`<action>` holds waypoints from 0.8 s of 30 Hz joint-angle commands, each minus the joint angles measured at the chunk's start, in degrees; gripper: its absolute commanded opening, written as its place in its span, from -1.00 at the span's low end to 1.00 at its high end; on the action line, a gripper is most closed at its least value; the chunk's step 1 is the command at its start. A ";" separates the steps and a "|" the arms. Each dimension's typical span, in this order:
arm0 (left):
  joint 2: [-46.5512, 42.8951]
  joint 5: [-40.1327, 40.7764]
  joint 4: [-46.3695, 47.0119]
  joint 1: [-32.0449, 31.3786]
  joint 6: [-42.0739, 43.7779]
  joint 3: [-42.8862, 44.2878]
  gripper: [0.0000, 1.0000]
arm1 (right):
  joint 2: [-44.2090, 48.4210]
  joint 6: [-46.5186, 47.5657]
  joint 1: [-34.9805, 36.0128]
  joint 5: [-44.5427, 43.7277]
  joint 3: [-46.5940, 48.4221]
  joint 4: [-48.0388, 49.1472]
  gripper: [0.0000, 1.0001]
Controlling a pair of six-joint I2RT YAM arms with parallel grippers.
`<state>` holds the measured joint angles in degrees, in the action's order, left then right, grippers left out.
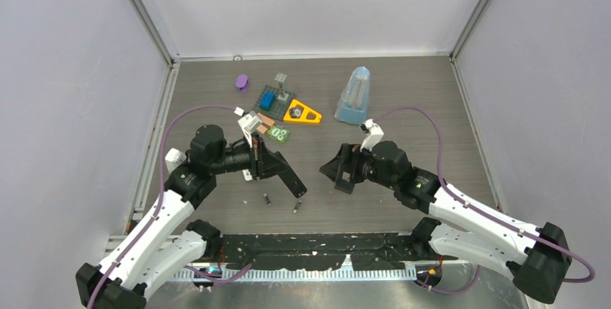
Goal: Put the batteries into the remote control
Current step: Place the battery cover at the center of the board, then adjust the remote control.
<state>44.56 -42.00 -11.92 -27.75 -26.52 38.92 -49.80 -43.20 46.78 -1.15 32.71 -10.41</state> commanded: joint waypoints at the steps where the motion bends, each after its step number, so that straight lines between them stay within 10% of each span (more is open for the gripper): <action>1: 0.46 -7.50 1.40 -0.13 0.48 3.97 -1.00 | -0.41 12.33 3.66 14.94 4.73 12.28 0.78; 13: -0.58 -16.54 8.07 -0.11 -6.68 4.80 -1.00 | -12.28 21.03 13.92 22.16 17.23 11.19 0.58; 20: -1.03 -16.08 16.36 -0.07 -14.77 3.71 -1.00 | -13.08 15.32 14.34 21.91 15.59 16.50 -0.68; 24: -1.54 -13.47 21.02 -0.11 -20.35 2.64 -0.59 | -11.47 11.09 14.39 19.61 12.31 22.92 -0.89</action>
<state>44.31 -57.52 -0.58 -27.64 -39.11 41.54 -62.67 -27.22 61.45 23.05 46.98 4.03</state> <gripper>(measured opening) 0.190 0.150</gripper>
